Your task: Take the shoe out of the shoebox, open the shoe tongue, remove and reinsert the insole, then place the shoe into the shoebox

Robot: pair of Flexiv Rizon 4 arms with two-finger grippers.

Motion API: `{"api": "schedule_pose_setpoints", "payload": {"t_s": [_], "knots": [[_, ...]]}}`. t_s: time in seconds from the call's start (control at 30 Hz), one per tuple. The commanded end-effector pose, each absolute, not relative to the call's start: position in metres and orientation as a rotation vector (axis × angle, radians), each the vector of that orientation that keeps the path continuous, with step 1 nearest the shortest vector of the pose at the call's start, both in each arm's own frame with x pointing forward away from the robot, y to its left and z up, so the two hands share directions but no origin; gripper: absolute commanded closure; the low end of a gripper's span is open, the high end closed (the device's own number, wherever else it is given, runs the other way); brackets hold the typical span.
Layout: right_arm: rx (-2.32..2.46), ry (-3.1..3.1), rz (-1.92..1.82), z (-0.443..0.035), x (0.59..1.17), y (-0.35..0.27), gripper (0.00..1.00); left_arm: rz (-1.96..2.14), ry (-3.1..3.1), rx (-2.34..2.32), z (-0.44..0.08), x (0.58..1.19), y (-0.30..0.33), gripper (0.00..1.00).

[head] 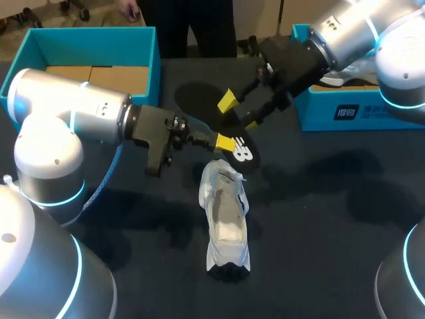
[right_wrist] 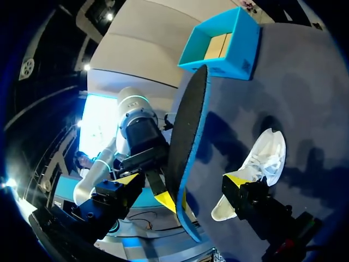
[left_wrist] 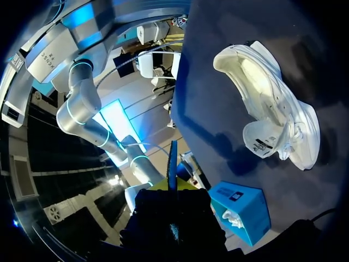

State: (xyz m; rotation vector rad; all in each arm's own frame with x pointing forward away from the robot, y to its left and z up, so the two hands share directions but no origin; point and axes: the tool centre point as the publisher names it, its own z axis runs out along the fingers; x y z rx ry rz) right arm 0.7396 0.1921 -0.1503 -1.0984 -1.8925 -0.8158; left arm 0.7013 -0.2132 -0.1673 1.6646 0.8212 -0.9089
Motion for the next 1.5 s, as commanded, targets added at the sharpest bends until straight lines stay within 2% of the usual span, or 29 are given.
{"api": "schedule_pose_setpoints", "payload": {"t_s": [0.03, 0.17, 0.27, 0.3, 0.33, 0.43, 0.7, 0.83, 1.07, 1.3, 1.33, 1.37, 1.4, 1.5], "knots": [[-1.084, -1.867, -0.825, -0.158, 0.743, 0.2, 0.1, -0.902, 0.826, 1.661, -0.169, 0.699, -0.214, 1.0], [-1.08, -1.841, -0.844, -0.162, 0.741, 0.201, 0.16, -0.904, 0.829, 1.659, -0.169, 0.699, -0.213, 1.0], [-1.077, -1.821, -0.863, -0.165, 0.739, 0.203, 0.25, -0.902, 0.83, 1.658, -0.169, 0.698, -0.212, 1.0], [-1.075, -1.81, -0.87, -0.165, 0.739, 0.204, 0.36, -0.902, 0.83, 1.657, -0.169, 0.698, -0.212, 1.0], [-1.073, -1.803, -0.874, -0.166, 0.739, 0.204, 0.41, -0.902, 0.83, 1.656, -0.169, 0.698, -0.212, 1.0], [-1.07, -1.776, -0.885, -0.167, 0.738, 0.205, 0.5, -0.9, 0.828, 1.655, -0.169, 0.698, -0.212, 1.0], [-1.075, -1.723, -0.917, -0.169, 0.737, 0.207, 0.53, -0.891, 0.823, 1.65, -0.169, 0.697, -0.211, 1.0], [-1.072, -1.711, -0.932, -0.168, 0.735, 0.208, 0.59, -0.885, 0.825, 1.652, -0.169, 0.697, -0.21, 1.0], [-1.058, -1.702, -0.941, -0.168, 0.733, 0.211, 0.62, -0.878, 0.824, 1.658, -0.17, 0.696, -0.21, 1.0], [-1.047, -1.697, -0.952, -0.168, 0.732, 0.213, 0.76, -0.877, 0.823, 1.658, -0.172, 0.696, -0.209, 1.0], [-1.044, -1.697, -0.956, -0.167, 0.732, 0.213, 0.89, -0.876, 0.823, 1.658, -0.172, 0.696, -0.209, 1.0], [-1.043, -1.697, -0.957, -0.167, 0.731, 0.213, 0.97, -0.875, 0.824, 1.659, -0.172, 0.696, -0.209, 1.0], [-1.04, -1.698, -0.959, -0.167, 0.731, 0.213, 1.0, -0.875, 0.824, 1.659, -0.172, 0.696, -0.209, 1.0], [-1.028, -1.697, -0.972, -0.166, 0.73, 0.213, 1.0, -0.872, 0.826, 1.66, -0.173, 0.696, -0.209, 1.0]]}}
